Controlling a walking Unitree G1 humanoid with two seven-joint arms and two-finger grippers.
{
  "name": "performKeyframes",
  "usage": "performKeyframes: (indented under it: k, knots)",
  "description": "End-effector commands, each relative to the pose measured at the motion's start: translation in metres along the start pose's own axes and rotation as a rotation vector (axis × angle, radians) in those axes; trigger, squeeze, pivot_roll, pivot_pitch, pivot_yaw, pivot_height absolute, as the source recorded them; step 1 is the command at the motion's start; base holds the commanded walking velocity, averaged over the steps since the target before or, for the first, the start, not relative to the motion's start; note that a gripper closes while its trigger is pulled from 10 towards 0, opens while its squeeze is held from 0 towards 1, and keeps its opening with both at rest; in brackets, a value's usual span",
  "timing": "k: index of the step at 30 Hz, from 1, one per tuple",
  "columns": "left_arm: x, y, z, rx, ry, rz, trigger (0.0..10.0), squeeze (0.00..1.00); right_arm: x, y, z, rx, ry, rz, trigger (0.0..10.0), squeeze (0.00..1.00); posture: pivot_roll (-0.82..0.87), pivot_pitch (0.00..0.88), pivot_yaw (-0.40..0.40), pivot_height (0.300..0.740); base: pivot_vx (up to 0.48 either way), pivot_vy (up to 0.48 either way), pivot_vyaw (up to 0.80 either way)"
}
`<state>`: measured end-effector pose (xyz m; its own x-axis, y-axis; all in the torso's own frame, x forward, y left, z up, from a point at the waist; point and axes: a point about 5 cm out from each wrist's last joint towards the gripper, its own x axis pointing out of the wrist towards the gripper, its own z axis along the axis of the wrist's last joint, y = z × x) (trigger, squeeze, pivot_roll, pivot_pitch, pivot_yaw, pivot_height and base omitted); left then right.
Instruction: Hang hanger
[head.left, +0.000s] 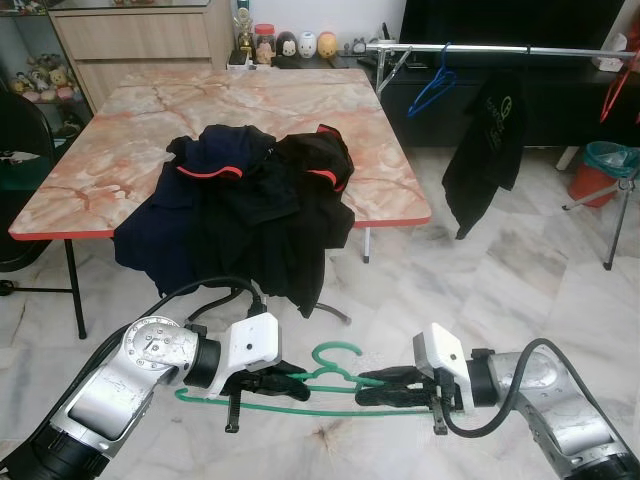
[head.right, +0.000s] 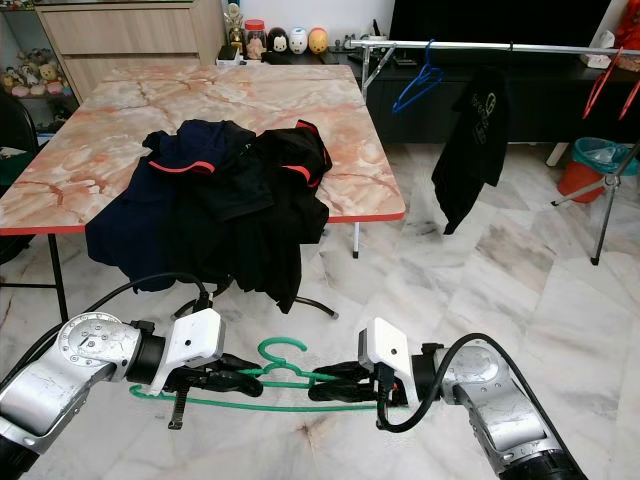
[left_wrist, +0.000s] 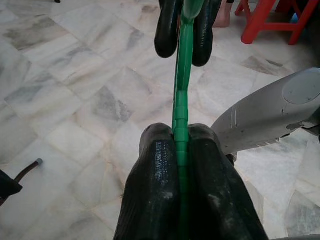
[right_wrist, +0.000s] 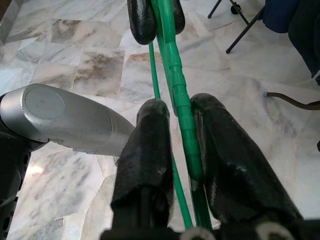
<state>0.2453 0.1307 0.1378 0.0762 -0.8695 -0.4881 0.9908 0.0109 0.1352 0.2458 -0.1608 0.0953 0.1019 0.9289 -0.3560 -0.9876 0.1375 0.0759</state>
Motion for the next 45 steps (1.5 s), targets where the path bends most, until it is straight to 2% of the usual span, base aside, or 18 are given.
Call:
performKeyframes:
  k: [1, 20, 27, 35, 36, 37, 38, 39, 40, 41, 44, 45]
  knots:
    - [-0.001, 0.002, 0.000, -0.009, -0.012, 0.012, 0.0, 0.00, 0.002, 0.000, 0.005, -0.024, -0.010, 0.017, 10.0, 1.00, -0.07, 0.000, -0.014, 0.740, 0.000, 0.000, 0.00]
    - [-0.007, 0.000, -0.005, -0.015, 0.025, -0.014, 0.0, 0.00, -0.001, -0.003, 0.009, -0.040, -0.010, 0.018, 10.0, 1.00, -0.07, 0.000, -0.016, 0.740, 0.000, 0.000, 0.00]
    - [-0.011, -0.004, -0.011, -0.020, 0.065, -0.058, 0.0, 0.00, -0.008, -0.016, 0.016, -0.084, -0.013, -0.073, 10.0, 1.00, -0.07, 0.000, -0.015, 0.740, 0.000, 0.000, 0.00]
    - [-0.016, -0.006, -0.016, -0.034, 0.091, -0.062, 0.0, 0.00, -0.016, -0.023, 0.020, -0.104, -0.012, -0.119, 10.0, 1.00, -0.07, 0.000, -0.015, 0.740, 0.000, 0.000, 0.00]
    - [-0.020, -0.006, -0.020, -0.041, 0.106, -0.055, 0.0, 0.00, -0.020, -0.024, 0.021, -0.108, -0.013, -0.135, 10.0, 0.95, -0.07, 0.000, -0.016, 0.740, 0.000, 0.000, 0.00]
    - [-0.022, -0.006, -0.023, -0.048, 0.117, -0.048, 0.0, 0.00, -0.022, -0.025, 0.021, -0.113, -0.012, -0.145, 10.0, 0.62, -0.07, 0.000, -0.016, 0.740, 0.000, 0.000, 0.00]
    - [-0.023, -0.006, -0.025, -0.053, 0.123, -0.043, 0.0, 0.00, -0.023, -0.025, 0.022, -0.117, -0.012, -0.150, 10.0, 0.62, -0.07, 0.000, -0.016, 0.740, 0.000, 0.000, 0.00]
    - [-0.026, -0.006, -0.028, -0.065, 0.133, -0.036, 0.0, 0.00, -0.024, -0.026, 0.021, -0.118, -0.014, -0.168, 10.0, 0.15, -0.07, 0.000, -0.015, 0.740, 0.000, 0.000, 0.00]
    - [-0.026, -0.006, -0.028, -0.065, 0.133, -0.036, 0.0, 0.00, -0.024, -0.026, 0.021, -0.118, -0.014, -0.168, 10.0, 0.15, -0.07, 0.000, -0.015, 0.740, 0.000, 0.000, 0.00]
    - [-0.029, -0.006, -0.033, -0.082, 0.138, -0.024, 0.0, 0.00, -0.026, -0.026, 0.019, -0.114, -0.005, -0.178, 10.0, 0.00, -0.07, 0.000, -0.015, 0.740, 0.000, 0.000, 0.00]
    - [-0.037, -0.006, -0.044, -0.121, 0.161, 0.015, 0.0, 0.00, -0.028, -0.026, 0.014, -0.102, -0.002, -0.201, 10.0, 0.00, -0.07, 0.000, -0.015, 0.740, 0.000, 0.000, 0.00]
    - [-0.039, -0.006, -0.048, -0.126, 0.171, 0.028, 0.5, 0.00, -0.029, -0.026, 0.014, -0.100, -0.001, -0.207, 10.0, 0.00, -0.07, 0.000, -0.015, 0.740, 0.000, 0.000, 0.00]
